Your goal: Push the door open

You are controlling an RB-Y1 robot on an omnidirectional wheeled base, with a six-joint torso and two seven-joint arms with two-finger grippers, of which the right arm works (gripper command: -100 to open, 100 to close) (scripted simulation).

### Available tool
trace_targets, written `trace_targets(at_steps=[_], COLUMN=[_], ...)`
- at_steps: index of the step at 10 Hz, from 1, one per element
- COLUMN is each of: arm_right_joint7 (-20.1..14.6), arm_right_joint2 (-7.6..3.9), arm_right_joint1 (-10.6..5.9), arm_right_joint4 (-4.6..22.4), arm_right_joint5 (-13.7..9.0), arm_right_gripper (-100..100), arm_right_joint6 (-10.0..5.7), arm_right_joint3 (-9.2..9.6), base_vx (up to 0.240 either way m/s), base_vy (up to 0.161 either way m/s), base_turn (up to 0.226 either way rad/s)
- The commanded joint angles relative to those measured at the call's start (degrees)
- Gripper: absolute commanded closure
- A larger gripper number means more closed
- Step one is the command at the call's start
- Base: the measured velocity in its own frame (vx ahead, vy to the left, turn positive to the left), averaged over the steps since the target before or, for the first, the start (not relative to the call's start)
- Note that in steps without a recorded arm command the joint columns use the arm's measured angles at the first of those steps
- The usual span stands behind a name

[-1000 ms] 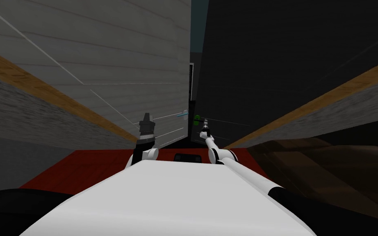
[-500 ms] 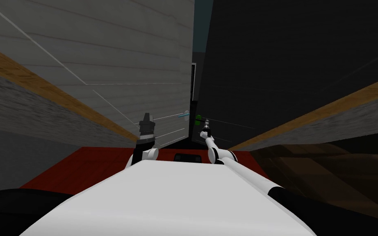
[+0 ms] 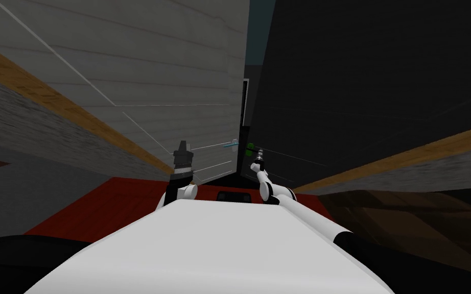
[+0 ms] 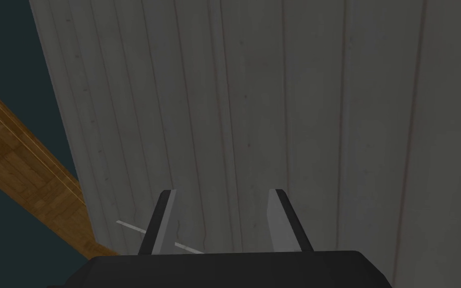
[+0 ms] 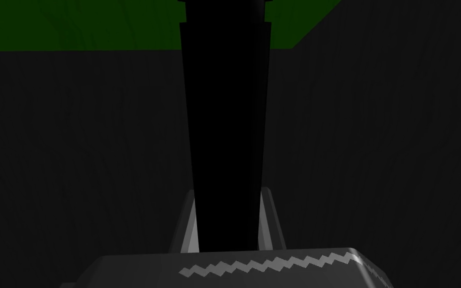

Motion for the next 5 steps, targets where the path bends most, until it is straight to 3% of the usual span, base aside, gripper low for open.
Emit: trace_targets(at_steps=[1,2,4,5], arm_right_joint7=[1.01,2.31,2.31,3.60], arm_right_joint2=[-0.80,-0.58,-0.58,-0.36], arm_right_joint1=[0.40,0.22,0.22,0.03], arm_right_joint4=[-2.27,-2.09,-2.09,-1.92], arm_right_joint5=[-0.33,-0.86,-0.86,-1.38], arm_right_gripper=[100,100,100,100], arm_right_joint6=[-0.27,-0.72,-0.72,-1.17], arm_right_joint3=[-1.60,-3.42,-3.42,-5.24], base_vx=[0.067,0.070,0.037,0.041], base_vy=[-0.015,0.004,-0.003,-0.005], base_turn=[0.096,0.095,0.017,0.123])
